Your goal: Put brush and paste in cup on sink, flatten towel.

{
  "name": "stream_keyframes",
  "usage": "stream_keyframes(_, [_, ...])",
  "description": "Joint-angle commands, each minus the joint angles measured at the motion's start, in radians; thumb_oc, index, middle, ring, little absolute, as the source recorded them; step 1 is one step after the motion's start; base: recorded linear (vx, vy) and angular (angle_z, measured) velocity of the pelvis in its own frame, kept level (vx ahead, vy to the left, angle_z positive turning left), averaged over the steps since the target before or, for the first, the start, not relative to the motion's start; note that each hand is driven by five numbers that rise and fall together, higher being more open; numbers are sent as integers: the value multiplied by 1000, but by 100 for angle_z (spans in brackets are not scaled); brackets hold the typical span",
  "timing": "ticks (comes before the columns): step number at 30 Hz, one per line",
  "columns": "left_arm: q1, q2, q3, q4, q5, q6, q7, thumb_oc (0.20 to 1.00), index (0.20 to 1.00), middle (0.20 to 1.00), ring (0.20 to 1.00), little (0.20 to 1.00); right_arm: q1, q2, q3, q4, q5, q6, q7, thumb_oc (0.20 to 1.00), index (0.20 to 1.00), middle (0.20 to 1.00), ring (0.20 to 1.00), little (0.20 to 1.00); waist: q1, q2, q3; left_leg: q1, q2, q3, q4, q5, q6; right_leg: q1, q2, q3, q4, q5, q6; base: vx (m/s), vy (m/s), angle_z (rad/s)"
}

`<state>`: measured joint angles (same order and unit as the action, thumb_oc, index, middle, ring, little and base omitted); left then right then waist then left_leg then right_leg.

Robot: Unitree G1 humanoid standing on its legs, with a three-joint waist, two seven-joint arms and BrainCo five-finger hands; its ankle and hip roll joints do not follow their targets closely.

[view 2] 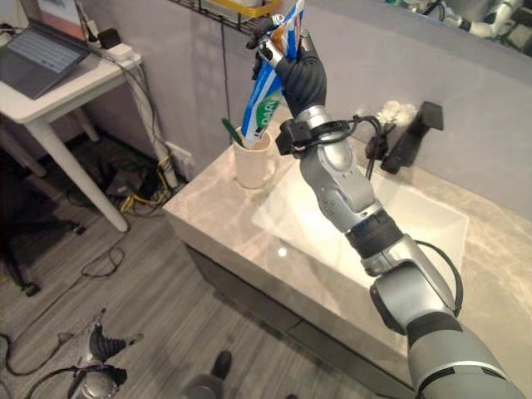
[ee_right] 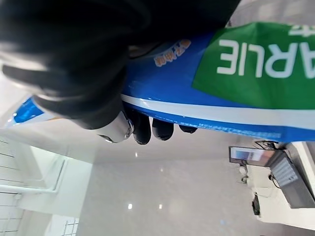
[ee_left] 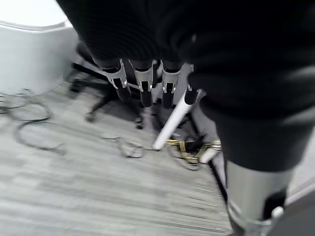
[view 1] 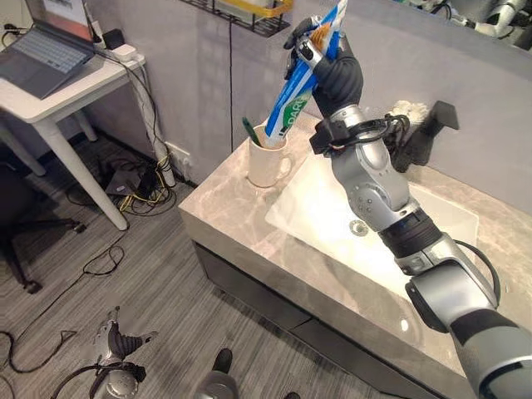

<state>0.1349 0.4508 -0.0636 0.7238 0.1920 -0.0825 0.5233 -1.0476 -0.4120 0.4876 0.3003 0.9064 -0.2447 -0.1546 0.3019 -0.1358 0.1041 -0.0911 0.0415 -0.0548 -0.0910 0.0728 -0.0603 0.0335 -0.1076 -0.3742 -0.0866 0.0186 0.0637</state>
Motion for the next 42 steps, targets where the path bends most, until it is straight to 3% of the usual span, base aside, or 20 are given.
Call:
stream_keyframes(1, [-56, 34, -61, 34, -49, -17, -13, 1000, 1000, 1000, 1000, 1000, -150, -47, -32, 32, -26, -86, -16, 200, 200, 200, 200, 200, 24, -5, -29, -2, -14, -14, 4, -29, 34, 60, -90, -6, -1, 42, 18, 10, 25, 10])
stream_keyframes(25, [-155, 18, -107, 133, -87, -13, -59, 1000, 1000, 1000, 1000, 1000, -198, -141, -39, 55, -112, -98, -13, 200, 200, 200, 200, 200, 73, -23, 30, -47, -39, -63, 4, -17, 28, 50, -116, -87, 30, 31, 60, 24, 0, 7])
stream_keyframes(42, [-161, 5, -111, 140, -85, -11, -70, 1000, 1000, 1000, 1000, 1000, -214, -174, -57, 48, -113, -111, -10, 200, 200, 200, 200, 200, 60, -17, 23, -37, -41, -57, 4, -28, 33, 56, -120, -84, 29, 39, 66, 6, -2, 2])
